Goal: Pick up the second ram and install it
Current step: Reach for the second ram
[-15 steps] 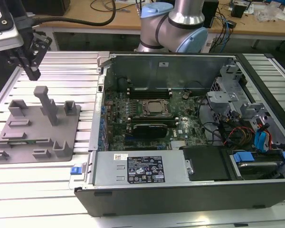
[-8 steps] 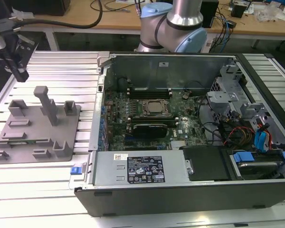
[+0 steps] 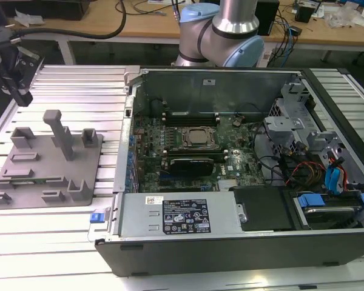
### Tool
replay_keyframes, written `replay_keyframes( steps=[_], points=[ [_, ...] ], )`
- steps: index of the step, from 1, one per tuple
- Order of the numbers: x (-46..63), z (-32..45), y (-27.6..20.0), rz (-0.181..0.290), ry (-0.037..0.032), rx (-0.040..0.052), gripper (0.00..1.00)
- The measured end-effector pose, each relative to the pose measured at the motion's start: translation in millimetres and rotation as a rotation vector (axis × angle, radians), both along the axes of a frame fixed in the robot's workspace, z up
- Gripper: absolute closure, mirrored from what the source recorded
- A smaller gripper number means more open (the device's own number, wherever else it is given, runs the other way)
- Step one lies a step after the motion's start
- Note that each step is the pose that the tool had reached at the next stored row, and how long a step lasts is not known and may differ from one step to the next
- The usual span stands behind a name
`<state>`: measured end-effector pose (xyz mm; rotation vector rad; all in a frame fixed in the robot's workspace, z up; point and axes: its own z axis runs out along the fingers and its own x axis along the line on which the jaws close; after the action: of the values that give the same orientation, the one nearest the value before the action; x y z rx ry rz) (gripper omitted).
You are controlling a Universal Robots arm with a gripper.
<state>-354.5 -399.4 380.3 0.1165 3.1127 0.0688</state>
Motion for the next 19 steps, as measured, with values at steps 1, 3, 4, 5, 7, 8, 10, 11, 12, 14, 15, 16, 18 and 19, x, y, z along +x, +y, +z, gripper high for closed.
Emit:
replay_keyframes(
  steps=[1,3,4,5,7,8,10,11,12,14,15,16,18,19],
  points=[
    [-0.9,-0.2,0.0,0.0,0.0001,-0.0001,0.92],
    [-3.8,-1.4,-0.3,0.0,0.0,0.0,0.92],
    [-5.3,-2.4,-0.6,0.0,0.0,0.0,0.92],
    [-6.0,-3.3,-1.1,0.0,-0.0001,0.0001,0.92],
    [-7.5,-5.8,-3.3,0.0,0.0001,0.0,0.92],
    [-8.2,-7.3,-5.4,0.0,0.0001,0.0,0.92],
    [-9.5,-9.7,-8.6,0.0,0.0,0.0,0.92],
    [-9.9,-10.4,-9.4,0.0,0.0,0.0,0.92],
    [-10.4,-11.1,-10.0,0.0,0.0,0.0,0.92],
    [-12.3,-13.1,-11.4,0.0,-0.0001,0.0,0.92],
    [-12.9,-13.9,-11.6,0.0,-0.0002,0.0001,0.92],
    [-14.1,-15.2,-11.7,0.0,-0.0001,0.0,0.92],
    [-15.6,-16.8,-11.9,0.0,0.0002,-0.0001,0.92],
    [-17.8,-19.5,-12.2,0.0,0.0,-0.0001,0.92]
  ],
)
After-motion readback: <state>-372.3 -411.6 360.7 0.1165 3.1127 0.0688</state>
